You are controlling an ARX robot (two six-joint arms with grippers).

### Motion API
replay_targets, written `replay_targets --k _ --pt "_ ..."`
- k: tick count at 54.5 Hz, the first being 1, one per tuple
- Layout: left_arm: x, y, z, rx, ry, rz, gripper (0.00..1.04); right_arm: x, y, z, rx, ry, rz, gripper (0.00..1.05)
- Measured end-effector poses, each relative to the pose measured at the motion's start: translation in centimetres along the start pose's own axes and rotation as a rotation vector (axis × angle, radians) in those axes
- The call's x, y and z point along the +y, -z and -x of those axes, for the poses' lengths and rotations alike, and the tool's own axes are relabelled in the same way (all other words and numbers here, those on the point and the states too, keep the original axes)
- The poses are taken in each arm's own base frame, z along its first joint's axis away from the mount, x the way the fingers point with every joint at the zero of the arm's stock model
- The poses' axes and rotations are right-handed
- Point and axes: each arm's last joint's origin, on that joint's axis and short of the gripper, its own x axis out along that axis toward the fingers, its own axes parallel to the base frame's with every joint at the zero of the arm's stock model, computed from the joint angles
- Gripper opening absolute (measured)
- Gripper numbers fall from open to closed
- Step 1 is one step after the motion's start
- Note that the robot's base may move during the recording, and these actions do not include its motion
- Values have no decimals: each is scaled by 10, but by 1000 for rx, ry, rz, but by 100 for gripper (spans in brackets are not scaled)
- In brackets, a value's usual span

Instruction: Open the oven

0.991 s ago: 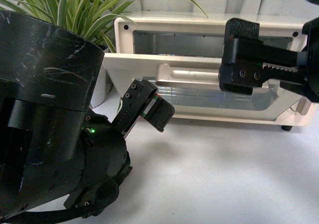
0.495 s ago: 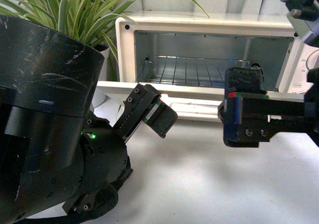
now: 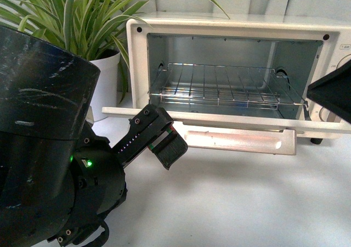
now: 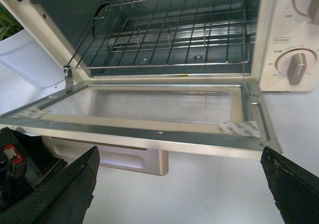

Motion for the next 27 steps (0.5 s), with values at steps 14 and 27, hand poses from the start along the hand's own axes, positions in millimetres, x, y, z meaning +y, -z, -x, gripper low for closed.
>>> replay_targets --k 14,27 --pt "3 0 1 -27 -32 -125 98 -20 7 5 2 41 -39 95" --pt "3 1 1 -51 -58 -219 98 -30 18 6 24 64 -62 95"
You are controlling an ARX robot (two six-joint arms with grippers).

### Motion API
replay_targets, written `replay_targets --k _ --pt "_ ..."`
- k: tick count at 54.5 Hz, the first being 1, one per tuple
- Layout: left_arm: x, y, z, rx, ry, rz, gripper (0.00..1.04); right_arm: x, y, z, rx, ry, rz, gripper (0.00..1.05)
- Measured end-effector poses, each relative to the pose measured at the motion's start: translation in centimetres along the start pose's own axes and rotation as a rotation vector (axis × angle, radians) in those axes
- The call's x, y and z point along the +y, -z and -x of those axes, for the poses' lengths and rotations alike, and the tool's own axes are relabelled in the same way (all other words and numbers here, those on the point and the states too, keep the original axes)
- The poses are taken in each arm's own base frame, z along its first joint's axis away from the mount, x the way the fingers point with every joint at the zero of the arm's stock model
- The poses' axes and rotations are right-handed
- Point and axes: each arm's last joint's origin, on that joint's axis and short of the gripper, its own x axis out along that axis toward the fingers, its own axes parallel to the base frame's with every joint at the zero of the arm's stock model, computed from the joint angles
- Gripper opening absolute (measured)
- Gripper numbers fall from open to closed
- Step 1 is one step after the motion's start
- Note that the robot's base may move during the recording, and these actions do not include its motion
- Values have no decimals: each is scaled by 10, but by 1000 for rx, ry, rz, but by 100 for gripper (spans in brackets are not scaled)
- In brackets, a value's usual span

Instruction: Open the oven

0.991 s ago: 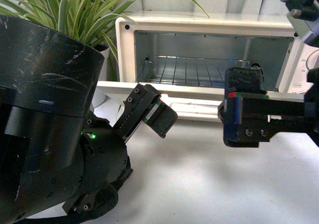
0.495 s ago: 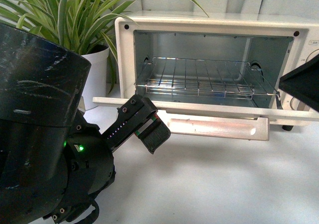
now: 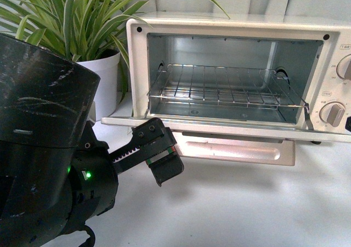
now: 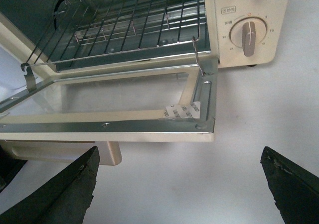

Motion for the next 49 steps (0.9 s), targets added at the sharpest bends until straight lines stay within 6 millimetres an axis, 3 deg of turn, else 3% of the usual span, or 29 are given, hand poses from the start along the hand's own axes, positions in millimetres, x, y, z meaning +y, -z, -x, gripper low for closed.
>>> replay_targets --k 25,49 --pt "4 6 8 -10 -29 -114 98 -6 6 2 8 0 -18 95" --pt "4 12 11 -86 -115 -414 98 -6 6 1 9 -7 -18 95"
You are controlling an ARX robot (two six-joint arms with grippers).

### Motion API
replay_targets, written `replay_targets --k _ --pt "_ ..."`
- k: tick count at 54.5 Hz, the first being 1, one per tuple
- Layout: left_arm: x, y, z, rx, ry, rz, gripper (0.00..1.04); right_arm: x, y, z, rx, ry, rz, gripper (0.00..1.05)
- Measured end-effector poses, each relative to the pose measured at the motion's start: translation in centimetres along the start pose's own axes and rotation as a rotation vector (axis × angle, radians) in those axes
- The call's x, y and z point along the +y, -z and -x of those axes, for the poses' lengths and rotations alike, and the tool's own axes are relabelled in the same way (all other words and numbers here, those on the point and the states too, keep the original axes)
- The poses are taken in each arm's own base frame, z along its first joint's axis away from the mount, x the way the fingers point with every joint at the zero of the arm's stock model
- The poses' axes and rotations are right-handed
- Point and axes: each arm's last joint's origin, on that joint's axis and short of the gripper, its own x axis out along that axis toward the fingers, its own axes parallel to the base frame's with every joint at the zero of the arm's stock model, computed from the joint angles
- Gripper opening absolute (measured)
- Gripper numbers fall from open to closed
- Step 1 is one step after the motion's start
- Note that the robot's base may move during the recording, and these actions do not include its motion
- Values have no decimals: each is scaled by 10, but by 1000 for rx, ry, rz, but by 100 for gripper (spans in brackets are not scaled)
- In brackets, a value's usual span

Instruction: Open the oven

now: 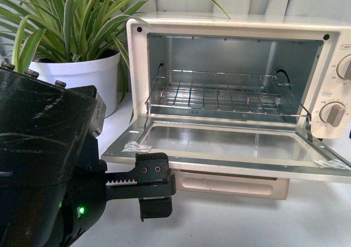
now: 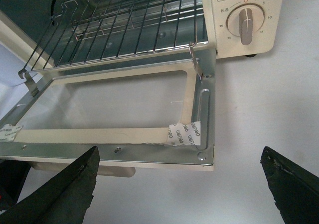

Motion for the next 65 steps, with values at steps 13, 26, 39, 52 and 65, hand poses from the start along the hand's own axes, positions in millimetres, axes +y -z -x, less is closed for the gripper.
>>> replay_targets --k 13,26,39,52,65 --pt "-4 1 1 -26 -14 -121 98 -4 3 0 8 5 -6 95" --pt "-4 13 8 -5 11 -242 98 -6 3 3 1 -1 -12 95" --pt "-5 13 18 -26 24 -313 98 -7 4 4 2 -5 -20 95" --pt "-8 11 42 -74 98 -426 98 -11 4 11 -6 -20 -30 95" --pt "10 6 88 -192 226 -429 98 -22 13 30 -68 -44 11 95"
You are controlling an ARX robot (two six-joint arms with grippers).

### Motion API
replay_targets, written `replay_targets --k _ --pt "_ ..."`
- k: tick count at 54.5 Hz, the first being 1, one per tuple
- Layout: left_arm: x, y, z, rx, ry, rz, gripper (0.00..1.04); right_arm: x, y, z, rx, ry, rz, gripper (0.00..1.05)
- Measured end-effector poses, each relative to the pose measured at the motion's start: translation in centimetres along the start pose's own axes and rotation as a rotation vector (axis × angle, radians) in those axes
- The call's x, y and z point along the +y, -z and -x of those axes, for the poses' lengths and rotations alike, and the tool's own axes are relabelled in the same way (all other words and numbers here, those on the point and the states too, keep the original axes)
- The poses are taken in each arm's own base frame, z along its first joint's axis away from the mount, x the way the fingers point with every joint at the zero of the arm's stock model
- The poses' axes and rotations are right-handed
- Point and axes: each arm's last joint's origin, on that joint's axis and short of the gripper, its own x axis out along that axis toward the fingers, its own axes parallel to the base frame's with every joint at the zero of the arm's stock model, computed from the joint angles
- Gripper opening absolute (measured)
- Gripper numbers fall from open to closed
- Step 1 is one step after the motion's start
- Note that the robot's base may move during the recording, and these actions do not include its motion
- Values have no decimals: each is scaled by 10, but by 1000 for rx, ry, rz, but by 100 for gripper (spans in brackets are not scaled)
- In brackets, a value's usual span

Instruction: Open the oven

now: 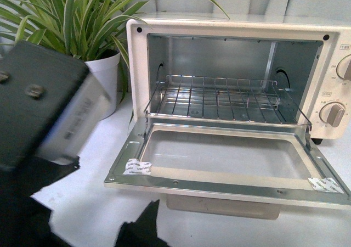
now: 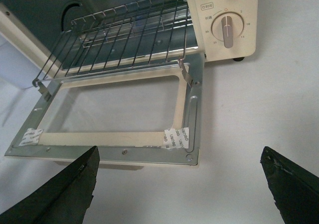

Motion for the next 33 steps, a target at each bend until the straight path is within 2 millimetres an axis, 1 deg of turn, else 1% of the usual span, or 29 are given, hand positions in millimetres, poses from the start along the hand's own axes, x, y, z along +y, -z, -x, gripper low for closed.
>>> replay_targets --k 4,14,17,23,27,33 --pt "7 -1 16 -48 -6 7 98 -3 4 8 -31 -14 22 95" --pt "25 2 46 -132 -86 46 98 -7 18 27 -95 -26 78 95" --pt "33 6 58 -156 -132 69 98 -8 27 36 -109 -31 104 95" --pt "42 15 76 -189 -184 106 98 -7 44 47 -130 -35 135 95" --pt "47 23 86 -183 -216 139 98 -9 48 48 -149 -42 133 95" --pt "50 32 92 -179 -248 167 98 -15 53 47 -174 -17 114 95"
